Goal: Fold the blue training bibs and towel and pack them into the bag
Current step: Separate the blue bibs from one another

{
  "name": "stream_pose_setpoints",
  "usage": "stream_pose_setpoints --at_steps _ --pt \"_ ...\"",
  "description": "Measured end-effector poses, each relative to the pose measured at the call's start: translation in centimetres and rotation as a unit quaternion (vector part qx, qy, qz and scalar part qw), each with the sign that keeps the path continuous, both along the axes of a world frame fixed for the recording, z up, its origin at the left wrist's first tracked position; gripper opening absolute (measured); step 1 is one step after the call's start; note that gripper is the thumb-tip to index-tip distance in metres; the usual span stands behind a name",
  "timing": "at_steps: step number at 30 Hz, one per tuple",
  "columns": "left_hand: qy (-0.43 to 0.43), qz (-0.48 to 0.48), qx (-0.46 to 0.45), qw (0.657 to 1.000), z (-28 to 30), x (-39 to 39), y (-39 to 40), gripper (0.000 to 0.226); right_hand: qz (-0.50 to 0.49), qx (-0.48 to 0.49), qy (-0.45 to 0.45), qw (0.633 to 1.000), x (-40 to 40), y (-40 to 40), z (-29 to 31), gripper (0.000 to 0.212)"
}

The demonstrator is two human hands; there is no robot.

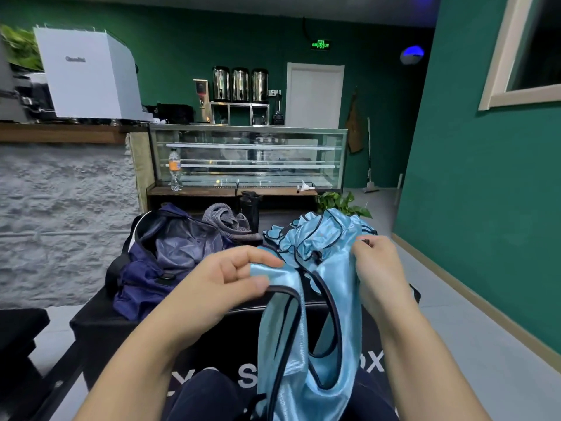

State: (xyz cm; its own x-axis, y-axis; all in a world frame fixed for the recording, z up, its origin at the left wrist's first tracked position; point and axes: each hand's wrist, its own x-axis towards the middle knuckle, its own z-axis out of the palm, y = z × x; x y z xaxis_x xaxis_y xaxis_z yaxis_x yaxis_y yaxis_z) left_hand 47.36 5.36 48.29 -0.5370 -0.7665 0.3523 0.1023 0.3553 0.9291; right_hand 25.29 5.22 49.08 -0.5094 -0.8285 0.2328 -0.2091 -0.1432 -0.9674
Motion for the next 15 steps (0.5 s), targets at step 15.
stream_pose_setpoints --at_steps 15 --pt "-0.215 0.136 -0.168 0.952 0.5 -2.5 1.1 0.01 0.201 -0.076 0.03 0.976 4.7 2.8 1.1 0.019"
